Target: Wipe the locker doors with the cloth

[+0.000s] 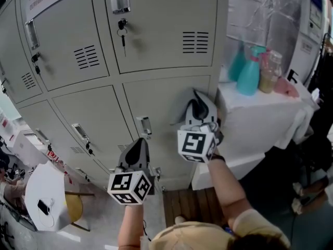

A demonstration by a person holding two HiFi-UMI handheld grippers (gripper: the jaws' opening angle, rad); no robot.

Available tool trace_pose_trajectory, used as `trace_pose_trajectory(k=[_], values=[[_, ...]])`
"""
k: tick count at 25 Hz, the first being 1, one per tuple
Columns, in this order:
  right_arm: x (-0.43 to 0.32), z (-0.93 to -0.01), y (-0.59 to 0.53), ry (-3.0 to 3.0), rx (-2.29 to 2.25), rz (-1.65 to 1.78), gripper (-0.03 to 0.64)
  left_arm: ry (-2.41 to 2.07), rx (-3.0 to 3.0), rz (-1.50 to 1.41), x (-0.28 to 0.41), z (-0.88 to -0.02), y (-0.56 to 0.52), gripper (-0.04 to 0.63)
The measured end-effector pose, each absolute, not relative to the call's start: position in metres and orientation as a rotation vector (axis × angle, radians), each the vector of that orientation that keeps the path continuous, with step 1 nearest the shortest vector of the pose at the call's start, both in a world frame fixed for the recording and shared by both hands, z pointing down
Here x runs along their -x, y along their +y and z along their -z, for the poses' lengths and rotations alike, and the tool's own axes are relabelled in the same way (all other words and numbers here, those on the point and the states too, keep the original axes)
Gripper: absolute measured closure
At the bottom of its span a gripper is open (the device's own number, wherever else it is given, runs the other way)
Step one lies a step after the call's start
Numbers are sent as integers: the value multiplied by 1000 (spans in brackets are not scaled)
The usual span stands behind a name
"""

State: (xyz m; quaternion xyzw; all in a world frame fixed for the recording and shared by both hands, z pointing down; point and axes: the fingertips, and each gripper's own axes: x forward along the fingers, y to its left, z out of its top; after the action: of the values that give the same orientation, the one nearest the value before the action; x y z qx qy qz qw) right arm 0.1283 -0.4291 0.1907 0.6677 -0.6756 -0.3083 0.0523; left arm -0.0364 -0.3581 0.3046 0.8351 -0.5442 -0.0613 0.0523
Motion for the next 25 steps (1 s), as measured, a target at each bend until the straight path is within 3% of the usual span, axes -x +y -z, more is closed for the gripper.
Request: trace_pose_trajectory(k=[11,25], values=[[-150,-193,-417,-2043,-2104,875,611,-1642,-2543,181,36,-309,-358,607],[-37,-205,-383,-2312,-1839,952,611,-1812,-2396,202,105,-317,-340,607]])
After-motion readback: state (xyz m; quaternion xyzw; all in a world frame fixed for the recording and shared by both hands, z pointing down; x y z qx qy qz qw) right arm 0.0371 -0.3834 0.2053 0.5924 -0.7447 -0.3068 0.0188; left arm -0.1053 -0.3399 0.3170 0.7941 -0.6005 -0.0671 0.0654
